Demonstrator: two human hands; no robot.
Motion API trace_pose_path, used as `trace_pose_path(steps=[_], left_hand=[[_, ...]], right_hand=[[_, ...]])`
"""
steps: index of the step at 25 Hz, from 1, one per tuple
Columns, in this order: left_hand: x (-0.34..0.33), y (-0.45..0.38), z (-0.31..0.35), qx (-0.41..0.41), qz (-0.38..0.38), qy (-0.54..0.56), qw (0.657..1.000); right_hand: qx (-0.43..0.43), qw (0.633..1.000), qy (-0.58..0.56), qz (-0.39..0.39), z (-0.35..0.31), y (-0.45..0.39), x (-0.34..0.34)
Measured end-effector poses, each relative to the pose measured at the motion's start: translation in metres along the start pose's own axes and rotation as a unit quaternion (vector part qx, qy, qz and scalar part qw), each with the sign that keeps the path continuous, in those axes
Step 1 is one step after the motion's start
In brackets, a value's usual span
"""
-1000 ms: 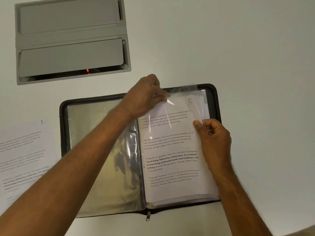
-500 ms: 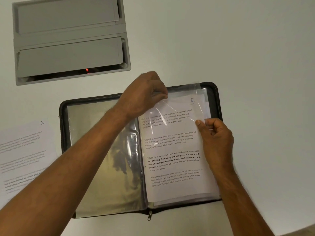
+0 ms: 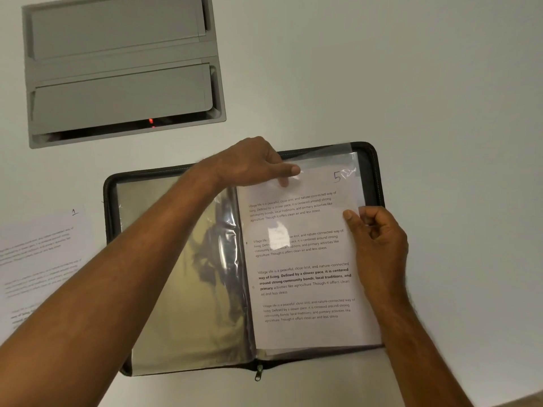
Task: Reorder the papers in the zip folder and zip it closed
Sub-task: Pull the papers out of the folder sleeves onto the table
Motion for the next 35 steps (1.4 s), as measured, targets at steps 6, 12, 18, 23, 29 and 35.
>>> trace_pose_path(steps=[6,12,18,23,29,35], left_hand=[[0.023,-0.002,-0.005,-0.019,0.064,0.096,0.993],[0.066,-0.004,0.001,-0.076,0.231,0.069,0.968],[0.088,-0.008,0.009,-0.066,0.305,0.067,0.948],[0.099,-0.009,0.014,-0.071,0.314,0.126,0.938],[0.099,-0.003,0.015,-0.085,0.341,0.107,0.93],[0.028,0.041,-0.019,-0.079,0.459,0.039,0.884]], right_hand=[[-0.015,1.0,0.005,-0.026,0.013,-0.002,-0.001],[-0.011,0.999,0.049,-0.009,0.013,-0.01,0.001],[0.028,0.999,0.042,-0.013,-0.041,-0.05,-0.025],[0.037,0.993,0.092,-0.066,-0.095,-0.106,-0.065],[-0.034,0.987,0.009,-0.156,-0.101,-0.138,-0.086],[0.071,0.995,0.016,-0.073,-0.144,-0.162,-0.073]])
Point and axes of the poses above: each hand's wrist, its own y-axis away from the middle knuckle, its own x-axis out of the back of the hand, z = x × y, the point moved 8 cm from there along -y, towards the middle knuckle, and after that the axes turned 6 degrees about y, right-handed, at the moved point
